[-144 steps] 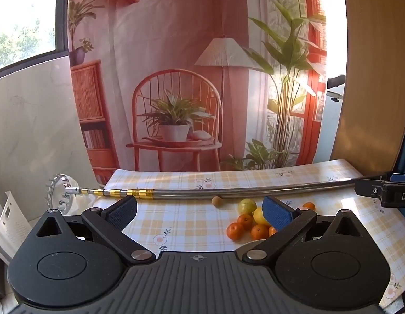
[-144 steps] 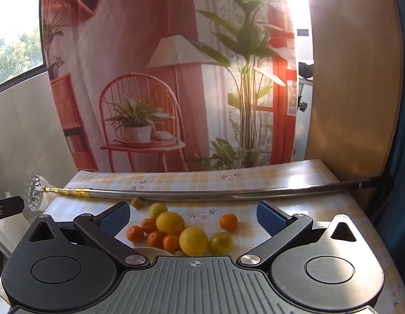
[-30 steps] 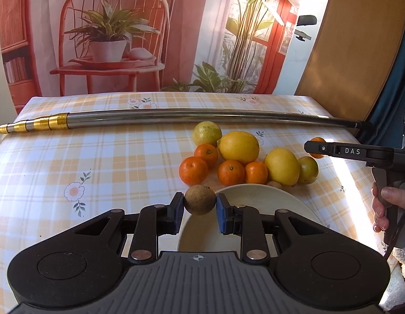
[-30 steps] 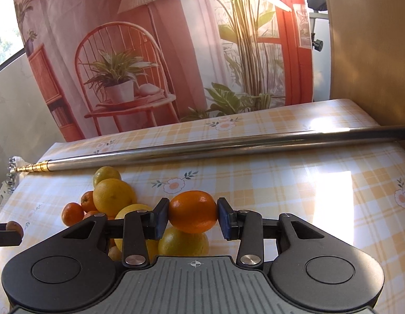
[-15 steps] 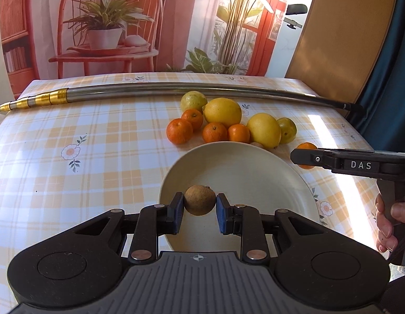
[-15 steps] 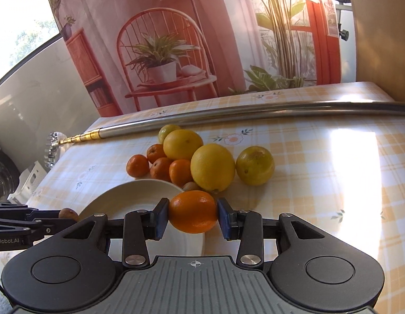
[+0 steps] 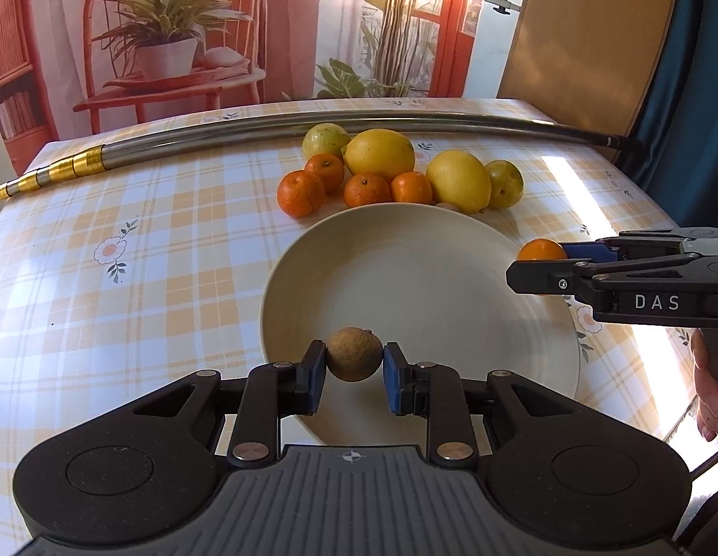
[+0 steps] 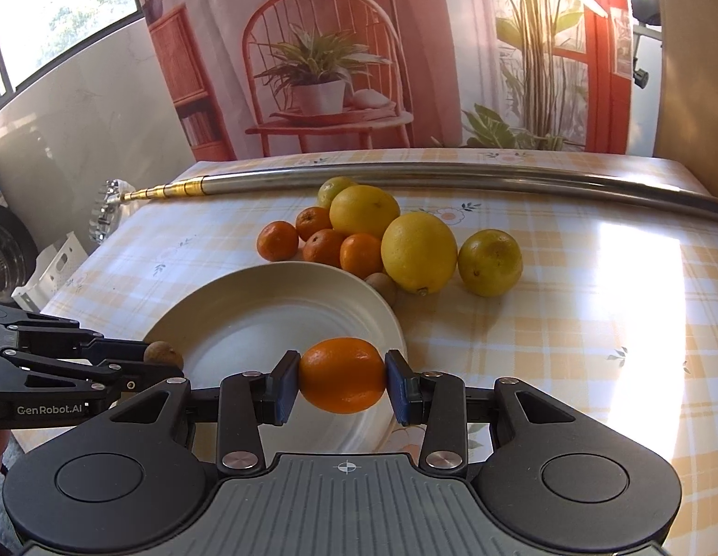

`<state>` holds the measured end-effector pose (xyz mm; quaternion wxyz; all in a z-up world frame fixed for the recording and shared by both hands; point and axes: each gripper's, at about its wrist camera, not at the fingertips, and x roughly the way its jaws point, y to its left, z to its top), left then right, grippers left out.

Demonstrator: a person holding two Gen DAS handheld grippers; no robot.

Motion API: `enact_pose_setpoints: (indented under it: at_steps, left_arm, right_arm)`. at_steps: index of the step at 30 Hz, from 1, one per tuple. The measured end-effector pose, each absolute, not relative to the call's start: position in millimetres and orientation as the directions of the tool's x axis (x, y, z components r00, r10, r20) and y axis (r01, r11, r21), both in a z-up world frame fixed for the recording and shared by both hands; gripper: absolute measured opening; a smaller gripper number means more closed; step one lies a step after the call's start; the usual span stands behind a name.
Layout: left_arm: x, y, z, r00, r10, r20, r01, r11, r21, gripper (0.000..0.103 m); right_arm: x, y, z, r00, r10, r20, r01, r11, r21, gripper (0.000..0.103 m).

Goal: Organize fruits
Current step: 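Carry the kiwi and tangerine over the white plate with both tools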

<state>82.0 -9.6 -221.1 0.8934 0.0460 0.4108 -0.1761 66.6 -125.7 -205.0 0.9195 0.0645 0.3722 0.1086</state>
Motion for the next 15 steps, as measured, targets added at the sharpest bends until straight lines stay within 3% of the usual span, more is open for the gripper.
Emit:
enact_pose_setpoints:
  at_steps: [15]
  left_arm:
    - [83.5,-11.0,-230.4,0.597,-0.238,-0.766,0.342,0.939,-0.025,0.028]
  right_arm:
    - [73.8,-114.8,-217.3,0.654,0.277,-0.704,-0.195,0.961,0.197,0.036]
